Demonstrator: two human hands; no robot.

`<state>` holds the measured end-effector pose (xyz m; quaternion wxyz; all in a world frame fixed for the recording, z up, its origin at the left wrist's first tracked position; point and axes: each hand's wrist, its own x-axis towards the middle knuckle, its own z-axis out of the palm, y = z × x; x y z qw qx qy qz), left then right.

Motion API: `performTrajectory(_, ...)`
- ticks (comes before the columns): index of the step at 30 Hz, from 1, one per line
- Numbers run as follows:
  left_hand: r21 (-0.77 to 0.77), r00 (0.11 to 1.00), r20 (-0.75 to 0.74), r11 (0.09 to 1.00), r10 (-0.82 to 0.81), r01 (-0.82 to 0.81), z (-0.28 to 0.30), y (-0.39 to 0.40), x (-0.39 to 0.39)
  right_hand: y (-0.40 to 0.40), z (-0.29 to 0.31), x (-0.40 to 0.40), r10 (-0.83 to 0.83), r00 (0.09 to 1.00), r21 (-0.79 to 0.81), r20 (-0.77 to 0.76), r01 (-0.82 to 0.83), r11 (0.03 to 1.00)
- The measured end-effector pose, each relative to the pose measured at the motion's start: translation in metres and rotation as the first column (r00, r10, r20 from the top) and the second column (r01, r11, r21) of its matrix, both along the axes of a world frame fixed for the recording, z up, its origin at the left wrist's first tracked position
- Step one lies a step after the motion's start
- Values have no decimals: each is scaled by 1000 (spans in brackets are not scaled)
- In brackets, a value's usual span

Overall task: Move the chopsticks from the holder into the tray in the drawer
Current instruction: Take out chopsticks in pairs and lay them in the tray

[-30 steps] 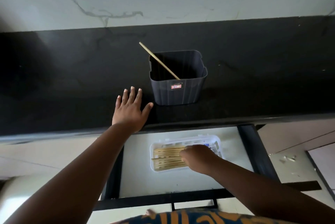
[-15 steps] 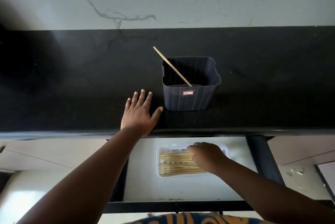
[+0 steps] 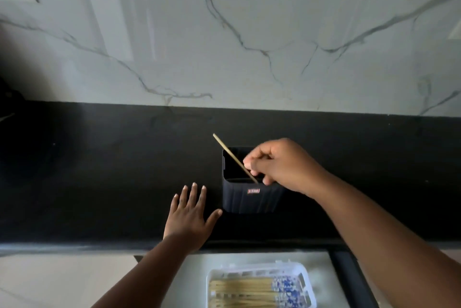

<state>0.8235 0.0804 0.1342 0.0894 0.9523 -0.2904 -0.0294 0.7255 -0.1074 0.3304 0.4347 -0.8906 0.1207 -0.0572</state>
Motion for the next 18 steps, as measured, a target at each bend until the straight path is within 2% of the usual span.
performTrajectory(3, -11, 1000, 5, 1000, -5, 5, -2, 0, 1, -12, -20, 40, -134, 990, -149, -52, 124, 981)
performTrajectory(7, -19, 1000, 21, 1000, 6, -6, -4, -1, 2, -21, -57, 66, -182, 966, -318, -185, 116, 941)
performTrajectory(11, -21, 1000, 25, 1000, 5, -4, -4, -2, 3, -26, -74, 73, -199, 964, -325, -177, 134, 936)
performTrajectory(18, -24, 1000, 25, 1000, 3, -3, -6, -2, 3, -26, -79, 73, -168, 959, -381, -228, 71, 922)
